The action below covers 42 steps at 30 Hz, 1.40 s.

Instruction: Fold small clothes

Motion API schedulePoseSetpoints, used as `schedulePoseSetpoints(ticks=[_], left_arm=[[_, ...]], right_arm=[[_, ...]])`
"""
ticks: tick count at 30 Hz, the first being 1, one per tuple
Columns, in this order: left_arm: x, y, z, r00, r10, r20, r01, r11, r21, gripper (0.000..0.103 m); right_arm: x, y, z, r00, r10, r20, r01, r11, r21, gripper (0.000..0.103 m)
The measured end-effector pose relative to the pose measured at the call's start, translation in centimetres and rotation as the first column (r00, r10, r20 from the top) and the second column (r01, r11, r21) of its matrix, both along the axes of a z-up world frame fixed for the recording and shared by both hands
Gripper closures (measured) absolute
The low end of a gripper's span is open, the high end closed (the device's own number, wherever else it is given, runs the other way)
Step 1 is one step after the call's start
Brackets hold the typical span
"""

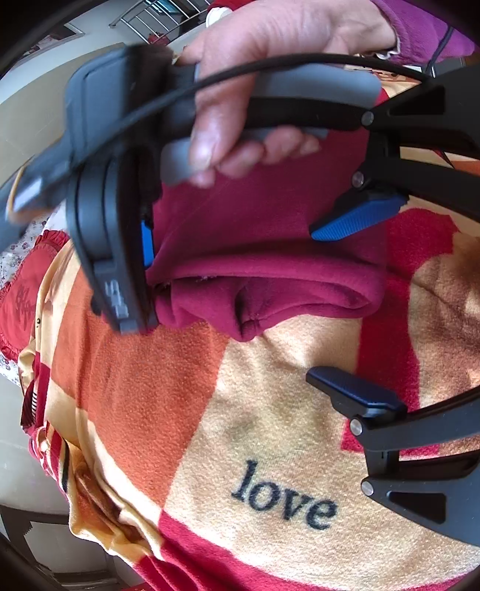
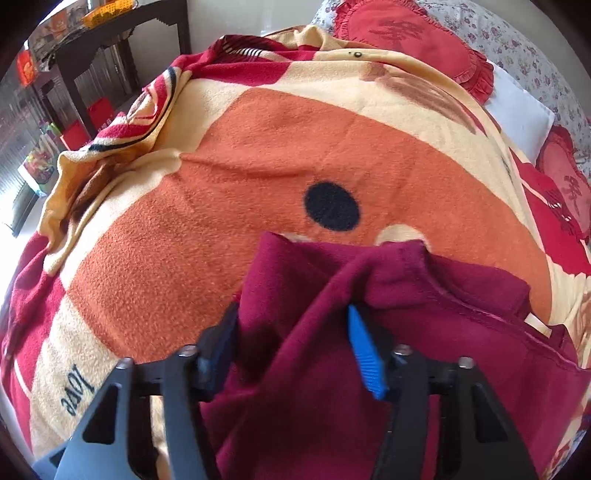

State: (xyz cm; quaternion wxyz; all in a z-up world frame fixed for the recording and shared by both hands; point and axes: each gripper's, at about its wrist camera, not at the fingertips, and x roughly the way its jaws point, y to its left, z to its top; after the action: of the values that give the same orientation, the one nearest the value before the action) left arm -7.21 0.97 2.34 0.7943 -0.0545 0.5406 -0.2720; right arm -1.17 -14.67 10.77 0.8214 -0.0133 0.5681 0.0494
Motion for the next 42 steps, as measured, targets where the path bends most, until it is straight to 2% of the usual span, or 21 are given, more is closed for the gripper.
schedulePoseSetpoints(ticks=[1,7,11,13,17,20,22,23,25,27,29,31,34,37,39,42], left_arm=[[0.0,-0.2,0.1,1.0,0.0,0.001,0.0,1.0,0.003,0.028],[-0.2,-1.5,1.3,1.0,-0.019,0.017,0.019,1.0,0.01,0.028],[0.4,-1.8,2.6,0.999,-0.014,0.05,0.015,1.0,-0.015,0.027],[0.8,-2.2,3.2,0.998,-0.015,0.064,0.018,0.999,-0.032,0.022],[1.6,-3.8,3.9,0.996,-0.048,0.08,0.052,0.997,-0.055,0.019],[2.0,-5.7,3.5,0.994,-0.078,0.081,0.082,0.996,-0.039,0.019],[2.4,-5.4,3.0,0.994,-0.081,0.075,0.085,0.995,-0.047,0.02],[2.6,-5.6,2.7,0.995,-0.076,0.063,0.08,0.995,-0.055,0.023],[3.0,-5.6,2.1,0.998,-0.064,0.021,0.065,0.995,-0.069,0.059],[3.3,-5.3,1.8,0.999,-0.034,0.01,0.034,0.997,-0.068,0.072],[3.3,-4.8,1.8,1.0,-0.02,0.001,0.02,0.994,-0.11,0.075],[3.1,-4.7,1.9,1.0,-0.022,0.016,0.024,0.994,-0.11,0.078],[2.6,-4.9,2.5,0.998,-0.034,0.048,0.039,0.994,-0.097,0.079],[2.2,-5.1,2.9,0.997,-0.043,0.068,0.048,0.995,-0.087,0.081],[2.0,-5.3,3.1,0.996,-0.042,0.073,0.049,0.995,-0.087,0.081],[1.6,-5.6,3.2,0.996,-0.044,0.083,0.051,0.995,-0.081,0.081]], right_arm=[[-0.2,-0.6,0.1,1.0,-0.001,0.002,0.001,1.0,0.021,0.081],[-1.9,-4.3,1.8,0.999,-0.021,0.036,0.012,0.97,0.243,0.096],[-3.4,-6.4,3.2,0.997,-0.06,0.055,0.038,0.938,0.345,0.1],[-4.0,-7.5,3.6,0.995,-0.08,0.055,0.053,0.923,0.382,0.101],[-4.3,-8.0,4.3,0.994,-0.098,0.053,0.067,0.907,0.415,0.101],[-4.1,-8.1,4.3,0.993,-0.108,0.049,0.077,0.899,0.43,0.101],[-4.2,-8.3,4.3,0.993,-0.109,0.051,0.076,0.899,0.432,0.101],[-4.3,-8.4,4.4,0.993,-0.109,0.051,0.076,0.898,0.434,0.101],[-4.5,-8.6,4.4,0.992,-0.112,0.05,0.079,0.895,0.438,0.101],[-4.6,-8.8,4.3,0.992,-0.118,0.045,0.086,0.891,0.446,0.101],[-4.4,-9.3,4.0,0.99,-0.142,0.017,0.116,0.872,0.476,0.097],[-4.2,-10.2,3.4,0.982,-0.185,-0.035,0.175,0.829,0.532,0.078],[-4.3,-11.4,3.1,0.964,-0.258,-0.065,0.246,0.772,0.586,0.065],[-3.9,-11.5,3.5,0.956,-0.289,-0.043,0.26,0.774,0.578,0.051],[-3.5,-11.2,4.0,0.957,-0.288,-0.028,0.254,0.789,0.56,0.047],[-2.3,-9.8,4.5,0.972,-0.235,-0.027,0.212,0.814,0.54,0.045]])
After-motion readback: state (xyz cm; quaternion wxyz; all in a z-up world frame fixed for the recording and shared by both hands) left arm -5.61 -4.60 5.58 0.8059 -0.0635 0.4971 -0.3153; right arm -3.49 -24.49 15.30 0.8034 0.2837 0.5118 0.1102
